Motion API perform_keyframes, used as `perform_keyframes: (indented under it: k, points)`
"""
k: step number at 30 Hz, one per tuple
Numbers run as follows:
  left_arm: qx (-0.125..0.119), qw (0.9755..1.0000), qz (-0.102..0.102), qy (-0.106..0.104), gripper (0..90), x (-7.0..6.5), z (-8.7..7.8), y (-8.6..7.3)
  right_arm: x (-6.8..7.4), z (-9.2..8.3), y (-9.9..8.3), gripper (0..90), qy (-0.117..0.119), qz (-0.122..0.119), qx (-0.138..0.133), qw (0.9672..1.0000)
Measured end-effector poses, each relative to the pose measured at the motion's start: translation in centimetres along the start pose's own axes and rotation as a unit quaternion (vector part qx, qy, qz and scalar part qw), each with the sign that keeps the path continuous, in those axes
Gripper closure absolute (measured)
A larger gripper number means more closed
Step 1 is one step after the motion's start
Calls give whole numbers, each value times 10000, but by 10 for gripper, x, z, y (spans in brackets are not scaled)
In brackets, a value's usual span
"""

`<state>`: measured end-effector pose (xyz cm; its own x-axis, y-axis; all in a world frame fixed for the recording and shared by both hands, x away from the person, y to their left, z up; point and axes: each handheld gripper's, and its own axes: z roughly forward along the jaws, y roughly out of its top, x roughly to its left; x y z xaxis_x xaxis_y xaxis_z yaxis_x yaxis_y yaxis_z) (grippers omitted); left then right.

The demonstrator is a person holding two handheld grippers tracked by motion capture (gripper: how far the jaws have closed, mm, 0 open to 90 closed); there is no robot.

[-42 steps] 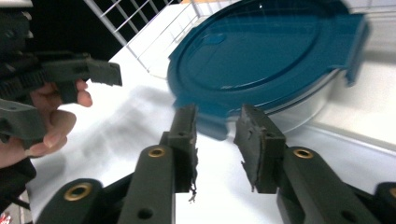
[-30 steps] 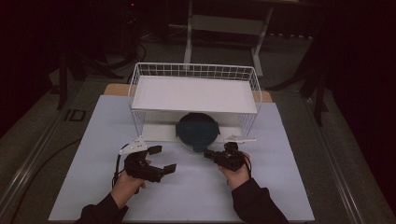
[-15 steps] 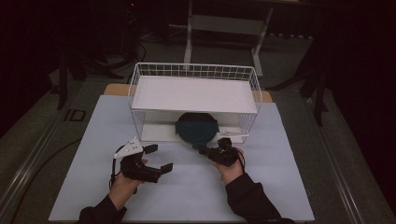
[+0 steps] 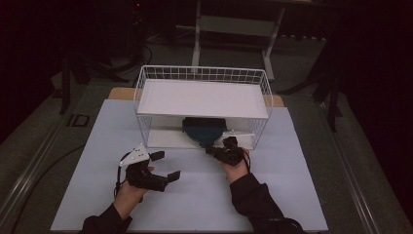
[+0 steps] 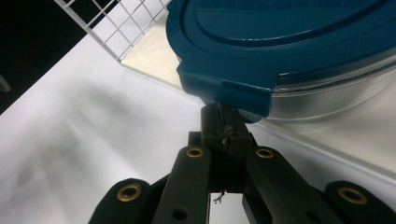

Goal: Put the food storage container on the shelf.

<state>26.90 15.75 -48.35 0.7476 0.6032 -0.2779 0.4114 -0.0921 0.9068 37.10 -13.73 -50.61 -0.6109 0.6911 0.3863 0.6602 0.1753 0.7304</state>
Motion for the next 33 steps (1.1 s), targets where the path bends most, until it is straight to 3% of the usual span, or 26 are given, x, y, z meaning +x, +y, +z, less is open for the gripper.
perform_keyframes:
  k: [10,14,19,21,24,29,32,33]
  points:
    - [-14,10000,25,10,1,-1,-1,0,-6,7,7,900,-58,103,-110,9999]
    - [-29,10000,24,5,1,-1,-1,0,-6,9,6,900,-59,42,-142,9999]
    - [-4,10000,41,5,0,-1,-1,0,-4,9,6,894,39,116,-179,9998]
    - [-21,10000,50,-17,1,-2,-2,1,1,6,5,858,51,-26,-187,9998]
    - [-28,10000,34,-23,0,-2,-2,1,6,1,4,745,181,-88,-214,9996]
    - [-11,10000,79,-8,0,-4,-3,2,15,-8,1,367,243,-306,-400,9984]
    - [-24,10000,72,-44,0,-4,-3,1,19,-14,-4,220,428,-398,-506,9970]
    - [-24,10000,72,-44,1,-4,-3,1,19,-16,-6,208,415,-448,-522,9968]
